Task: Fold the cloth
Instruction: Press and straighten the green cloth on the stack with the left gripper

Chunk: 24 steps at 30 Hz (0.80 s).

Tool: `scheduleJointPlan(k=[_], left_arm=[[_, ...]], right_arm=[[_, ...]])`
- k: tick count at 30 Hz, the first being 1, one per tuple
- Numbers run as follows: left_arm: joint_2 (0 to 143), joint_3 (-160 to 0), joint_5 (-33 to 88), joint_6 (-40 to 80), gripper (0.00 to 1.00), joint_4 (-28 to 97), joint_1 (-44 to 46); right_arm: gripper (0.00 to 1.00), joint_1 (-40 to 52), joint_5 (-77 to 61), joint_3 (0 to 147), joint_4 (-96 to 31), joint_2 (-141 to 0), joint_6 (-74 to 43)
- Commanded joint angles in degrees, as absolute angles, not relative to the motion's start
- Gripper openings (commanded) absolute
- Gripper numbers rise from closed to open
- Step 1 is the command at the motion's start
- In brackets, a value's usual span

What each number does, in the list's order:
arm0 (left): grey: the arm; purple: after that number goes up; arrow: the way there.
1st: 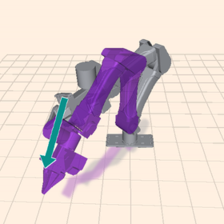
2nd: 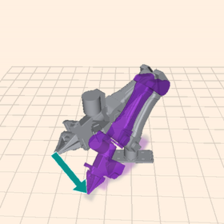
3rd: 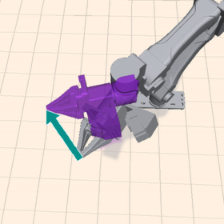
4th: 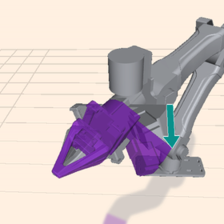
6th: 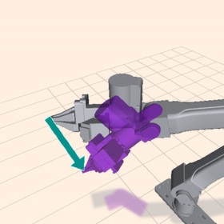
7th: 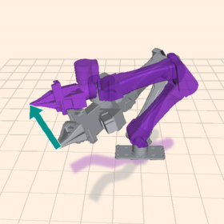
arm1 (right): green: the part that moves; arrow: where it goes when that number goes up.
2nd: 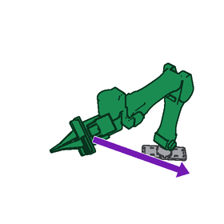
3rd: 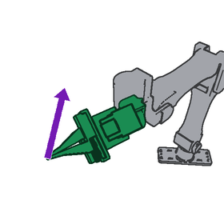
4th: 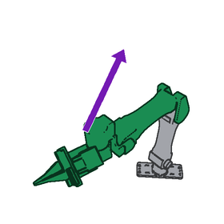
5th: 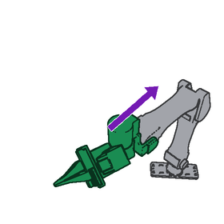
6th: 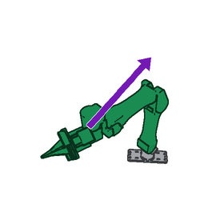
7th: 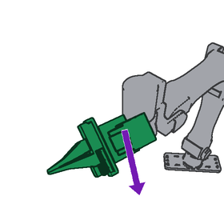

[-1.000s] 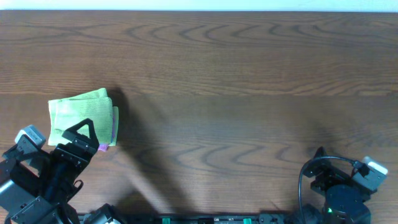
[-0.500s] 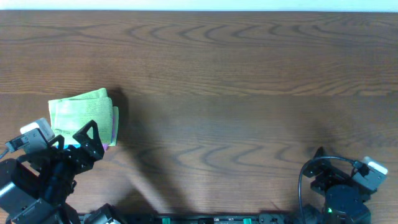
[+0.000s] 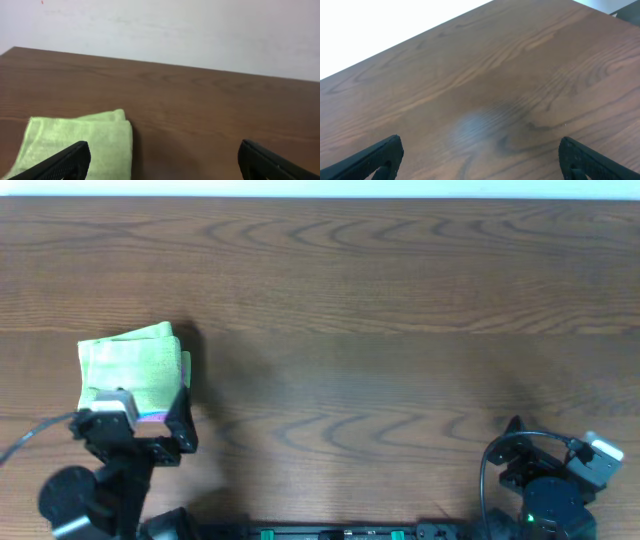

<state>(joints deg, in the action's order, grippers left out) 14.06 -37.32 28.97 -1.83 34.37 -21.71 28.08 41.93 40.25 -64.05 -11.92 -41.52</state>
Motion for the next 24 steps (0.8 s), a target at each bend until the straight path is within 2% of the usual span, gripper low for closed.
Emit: scheduleJointPlan(k=[1,11,24], left_arm=[[9.82,-33.61,21.91,-2.85,0.95,34.02,-18.0],[0.1,-22.46,14.85,-4.49,0.95,34.41,-9.15],[0.19,-16.19,8.34,-4.75,0.95,37.78,-4.86]], right_arm=[[0.99,27.66,42.63,40.12,-64.12,-11.79,-42.17],[0.99,27.66,42.63,40.12,-64.1,-11.79,-42.17],[0.99,27.66,42.63,40.12,-64.12,-11.79,-42.17]])
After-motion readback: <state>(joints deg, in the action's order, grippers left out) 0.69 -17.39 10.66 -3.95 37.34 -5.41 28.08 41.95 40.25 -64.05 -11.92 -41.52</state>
